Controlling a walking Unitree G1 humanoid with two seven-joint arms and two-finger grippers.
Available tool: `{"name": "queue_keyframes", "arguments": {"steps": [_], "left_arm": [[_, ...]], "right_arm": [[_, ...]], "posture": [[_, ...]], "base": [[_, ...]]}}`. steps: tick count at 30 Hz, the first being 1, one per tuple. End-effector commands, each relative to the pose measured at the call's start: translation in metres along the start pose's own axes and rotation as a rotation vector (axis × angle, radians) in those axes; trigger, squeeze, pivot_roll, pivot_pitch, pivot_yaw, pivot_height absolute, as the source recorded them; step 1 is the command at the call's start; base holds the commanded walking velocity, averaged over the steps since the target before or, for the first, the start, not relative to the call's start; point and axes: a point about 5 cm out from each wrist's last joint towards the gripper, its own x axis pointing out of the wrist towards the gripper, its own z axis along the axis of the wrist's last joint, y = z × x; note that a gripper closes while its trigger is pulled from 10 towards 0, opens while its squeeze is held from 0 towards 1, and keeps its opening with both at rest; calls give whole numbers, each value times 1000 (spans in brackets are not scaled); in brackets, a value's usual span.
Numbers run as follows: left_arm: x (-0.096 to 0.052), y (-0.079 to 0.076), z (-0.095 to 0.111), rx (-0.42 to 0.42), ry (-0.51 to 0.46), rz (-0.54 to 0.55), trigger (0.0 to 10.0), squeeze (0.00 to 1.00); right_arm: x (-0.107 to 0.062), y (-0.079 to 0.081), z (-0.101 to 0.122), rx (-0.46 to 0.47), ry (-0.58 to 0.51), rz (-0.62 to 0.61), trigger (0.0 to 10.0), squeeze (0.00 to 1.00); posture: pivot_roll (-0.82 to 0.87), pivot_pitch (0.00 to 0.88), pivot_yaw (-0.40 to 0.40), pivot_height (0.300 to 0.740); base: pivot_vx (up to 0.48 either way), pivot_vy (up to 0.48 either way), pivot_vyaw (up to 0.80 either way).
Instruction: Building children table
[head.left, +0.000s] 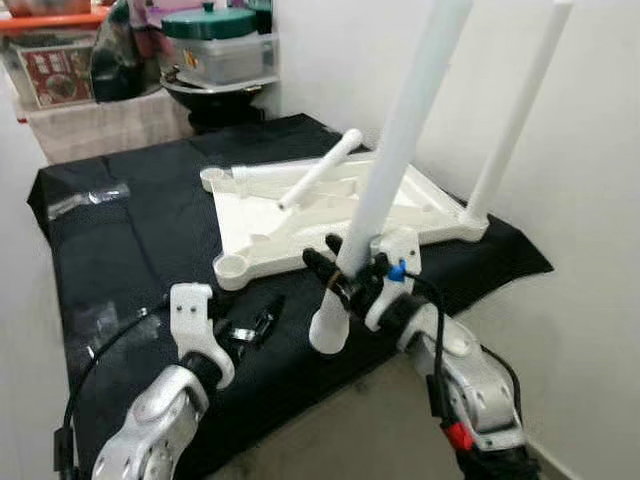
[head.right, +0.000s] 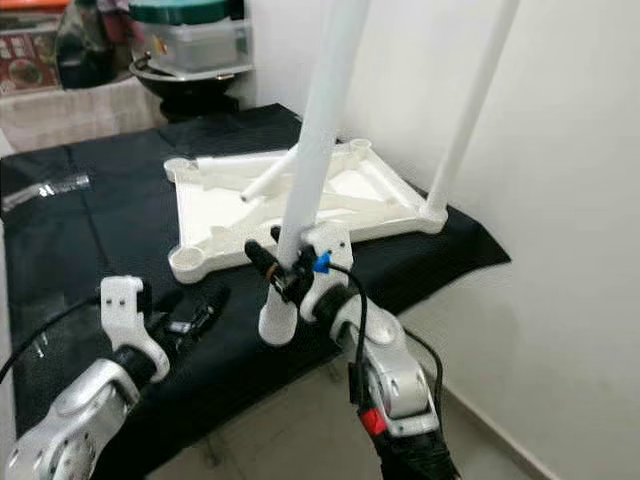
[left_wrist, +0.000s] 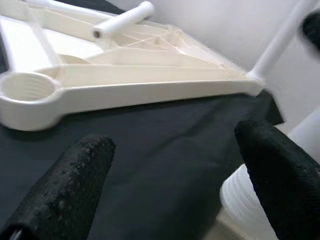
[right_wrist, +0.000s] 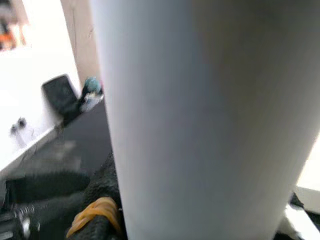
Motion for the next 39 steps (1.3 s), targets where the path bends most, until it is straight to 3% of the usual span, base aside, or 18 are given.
{"name": "queue_keyframes", "arguments": {"steps": [1, 15, 29, 39], "left_arm": [[0, 3, -1, 7, 5, 14, 10000, 0], [7, 8, 3, 101, -25, 61, 10000, 0], [15, -2, -3, 106, -37, 17, 10000, 0], [16, 0, -5, 111, -32, 12, 10000, 0]], "right_arm": [[3, 5, 3, -12, -9, 19, 10000, 0], [6, 4, 4, -67, -2, 31, 10000, 0], [6, -3, 7, -52, -38, 12, 10000, 0], [10, -1, 12, -45, -85, -14, 10000, 0]], "posture": [[-37, 0, -17, 740], [-45, 0, -13, 740], [-77, 0, -31, 740], [-102, 0, 5, 740]], "base": [[0, 0, 788], [0, 0, 792], [0, 0, 792], [0, 0, 101]]}}
